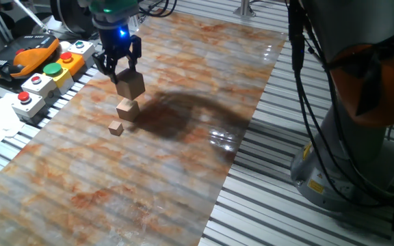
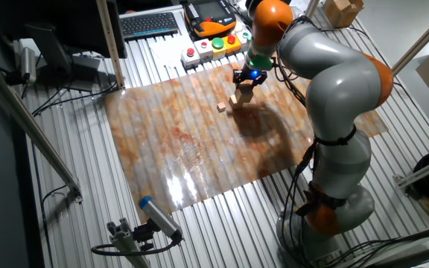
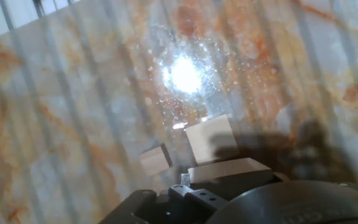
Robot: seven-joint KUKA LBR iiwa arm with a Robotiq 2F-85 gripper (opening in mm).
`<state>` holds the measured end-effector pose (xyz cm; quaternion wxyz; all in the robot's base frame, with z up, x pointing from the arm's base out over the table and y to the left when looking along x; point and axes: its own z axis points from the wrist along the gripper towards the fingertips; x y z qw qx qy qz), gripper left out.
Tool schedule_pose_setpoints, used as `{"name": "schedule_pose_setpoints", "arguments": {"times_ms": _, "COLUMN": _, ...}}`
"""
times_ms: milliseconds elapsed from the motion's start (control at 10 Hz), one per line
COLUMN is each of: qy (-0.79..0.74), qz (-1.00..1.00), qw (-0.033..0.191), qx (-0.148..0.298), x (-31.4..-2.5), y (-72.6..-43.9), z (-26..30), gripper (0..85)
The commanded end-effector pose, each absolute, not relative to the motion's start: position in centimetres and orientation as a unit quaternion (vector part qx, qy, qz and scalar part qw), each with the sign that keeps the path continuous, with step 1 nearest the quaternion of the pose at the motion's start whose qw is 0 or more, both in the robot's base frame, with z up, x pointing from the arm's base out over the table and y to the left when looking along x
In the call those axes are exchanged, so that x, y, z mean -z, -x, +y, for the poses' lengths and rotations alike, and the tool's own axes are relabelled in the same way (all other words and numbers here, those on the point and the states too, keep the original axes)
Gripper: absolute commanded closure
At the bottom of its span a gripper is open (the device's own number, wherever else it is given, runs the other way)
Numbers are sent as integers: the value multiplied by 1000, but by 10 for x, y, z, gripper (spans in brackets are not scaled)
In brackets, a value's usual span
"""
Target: Pick up the small block on the left and move it to the right
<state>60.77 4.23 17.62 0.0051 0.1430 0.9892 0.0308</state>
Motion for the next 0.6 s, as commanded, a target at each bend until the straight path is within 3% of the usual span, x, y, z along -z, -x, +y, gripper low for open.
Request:
{"name": "schedule_pose_setpoints", "arguments": {"times_ms": 0, "qy": -159, "qz": 987, "qw": 7, "qx": -37, "x": -177, "y": -608, "z": 42, "gripper": 850}}
{"name": "schedule_pose_setpoints", "arguments": {"times_ms": 100, "qy": -162, "qz": 986, "qw": 11, "qx": -30, "x": -177, "y": -608, "z": 42, "gripper": 850}}
{"name": "schedule_pose_setpoints", "arguments": {"times_ms": 300, "qy": -160, "qz": 984, "qw": -15, "qx": -74, "x": -177, "y": -608, "z": 42, "gripper": 850}}
{"name": "schedule_pose_setpoints", "arguments": {"times_ms": 500, "qy": -158, "qz": 985, "qw": -14, "qx": -69, "x": -177, "y": -608, "z": 42, "gripper": 850}}
